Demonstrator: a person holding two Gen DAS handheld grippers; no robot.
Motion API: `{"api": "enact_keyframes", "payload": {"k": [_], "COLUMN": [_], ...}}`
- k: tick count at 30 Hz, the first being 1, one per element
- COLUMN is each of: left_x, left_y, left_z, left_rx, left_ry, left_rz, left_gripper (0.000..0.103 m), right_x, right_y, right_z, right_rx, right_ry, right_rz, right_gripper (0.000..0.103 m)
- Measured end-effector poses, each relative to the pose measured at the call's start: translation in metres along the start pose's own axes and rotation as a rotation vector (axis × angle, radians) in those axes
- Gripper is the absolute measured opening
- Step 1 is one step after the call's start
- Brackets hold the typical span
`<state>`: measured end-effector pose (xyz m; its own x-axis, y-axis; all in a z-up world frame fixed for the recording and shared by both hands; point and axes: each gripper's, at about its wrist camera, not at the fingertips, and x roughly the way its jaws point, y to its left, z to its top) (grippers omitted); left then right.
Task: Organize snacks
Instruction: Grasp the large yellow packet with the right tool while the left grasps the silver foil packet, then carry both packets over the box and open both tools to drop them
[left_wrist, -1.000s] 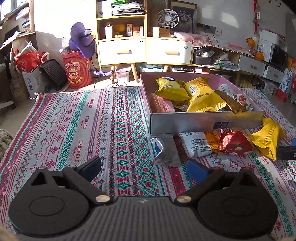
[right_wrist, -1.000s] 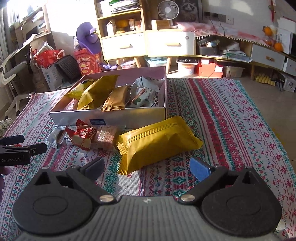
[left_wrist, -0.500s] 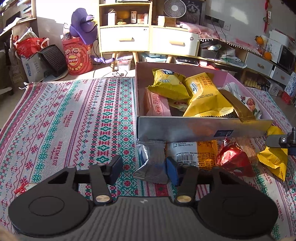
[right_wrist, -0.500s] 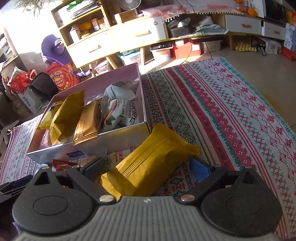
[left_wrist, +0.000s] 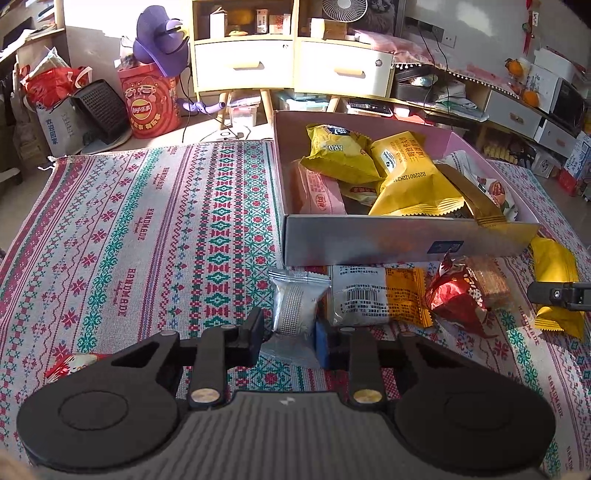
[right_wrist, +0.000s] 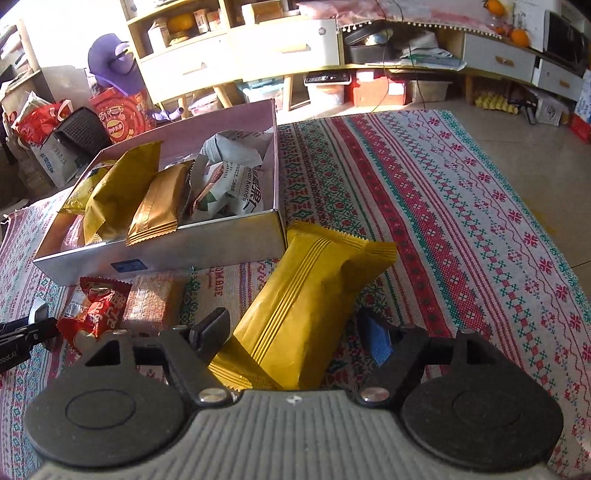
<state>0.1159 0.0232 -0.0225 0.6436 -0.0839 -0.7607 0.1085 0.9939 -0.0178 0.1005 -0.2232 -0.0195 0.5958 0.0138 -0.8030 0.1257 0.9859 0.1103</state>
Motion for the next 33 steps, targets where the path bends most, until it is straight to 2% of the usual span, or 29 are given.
{"api": "enact_keyframes", "payload": {"k": [5,14,16,20,33], "left_x": [-0.006,-0.014,-0.016,-0.019,-0.030], "left_y": [0.001,0.003,0.003,0.002,-0.002], "left_z": [-0.005,-0.014,-0.016,-0.018,-0.015], "left_rx": [0.001,0.011,0.013,0.025,0.013], "left_ry": [0.023,0.038,0.038,0.037,0.037], "left_rz": [-0.013,-0.045,-0.048,-0.056,-0.095], "left_gripper": [0.027,0.027,0.027,0.026,0.026], "right_x": [-0.004,-0.011,-0.012,-0.013,-0.020], "right_y": [-0.002,-0.006,-0.007,-0.007,-0.007], "right_z": [-0.005,-0.013,-0.014,-0.016,-0.013], "right_rx": [-0.047,-0.095,-0.111,-0.135,-0.090], "right_ry": [-0.002,-0.006,-0.008,-0.017,-0.002], "right_rz": [-0.009,-0.006,-0.008,-0.003,0.038], "right_gripper": [0.061,0.055,0.047,0.045,0.042]}}
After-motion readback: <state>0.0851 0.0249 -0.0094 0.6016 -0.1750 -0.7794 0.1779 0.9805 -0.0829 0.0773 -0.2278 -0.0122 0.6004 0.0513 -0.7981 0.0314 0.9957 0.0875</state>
